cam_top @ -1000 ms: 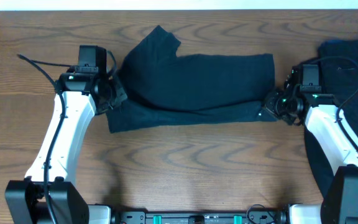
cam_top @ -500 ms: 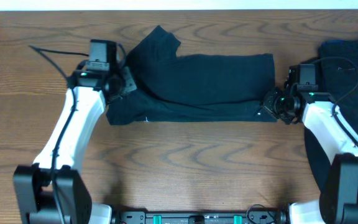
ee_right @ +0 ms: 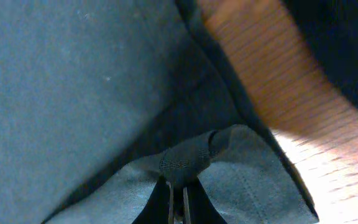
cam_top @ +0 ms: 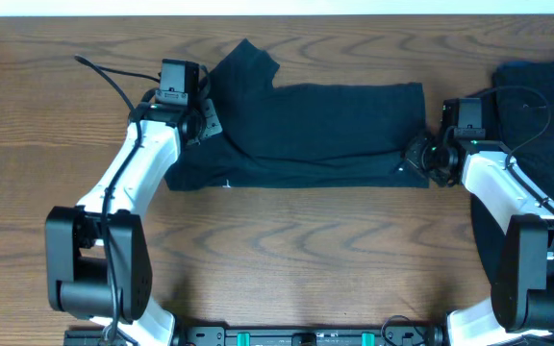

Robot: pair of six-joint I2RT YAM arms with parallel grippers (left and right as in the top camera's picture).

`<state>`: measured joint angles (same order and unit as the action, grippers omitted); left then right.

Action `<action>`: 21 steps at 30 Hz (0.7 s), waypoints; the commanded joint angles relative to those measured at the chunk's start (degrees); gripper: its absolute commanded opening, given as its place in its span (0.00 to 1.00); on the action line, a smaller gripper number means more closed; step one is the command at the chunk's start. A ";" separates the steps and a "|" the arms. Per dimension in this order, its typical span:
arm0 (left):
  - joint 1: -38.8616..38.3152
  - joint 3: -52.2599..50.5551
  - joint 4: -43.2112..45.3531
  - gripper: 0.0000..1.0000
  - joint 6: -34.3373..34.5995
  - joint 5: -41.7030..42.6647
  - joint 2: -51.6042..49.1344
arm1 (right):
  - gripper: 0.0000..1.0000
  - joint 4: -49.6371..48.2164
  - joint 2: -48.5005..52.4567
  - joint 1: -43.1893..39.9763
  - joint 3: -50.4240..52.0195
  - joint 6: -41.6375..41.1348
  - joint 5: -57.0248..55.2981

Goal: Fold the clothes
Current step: 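Fold the bottom hem up toward the collar with both grippers, then release the right gripper and lift it off the folded shirt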

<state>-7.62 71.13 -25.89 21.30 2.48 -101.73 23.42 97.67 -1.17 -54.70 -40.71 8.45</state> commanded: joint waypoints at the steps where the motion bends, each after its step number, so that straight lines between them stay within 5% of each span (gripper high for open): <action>1: 0.09 1.25 0.59 0.06 -0.46 -3.28 -1.60 | 0.01 -0.09 0.50 -0.26 -0.92 -1.49 -4.11; 18: 0.09 1.25 4.66 0.06 0.37 -7.04 -7.69 | 0.01 -1.25 0.50 -0.26 -0.70 -1.49 -5.44; 21: 0.09 1.25 5.70 0.06 0.39 -7.04 -7.69 | 0.08 -2.54 0.50 -0.26 -0.70 -1.49 -5.44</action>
<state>-7.62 71.16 -20.53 21.19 -3.38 -109.32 21.67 97.67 -1.17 -54.70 -41.85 4.45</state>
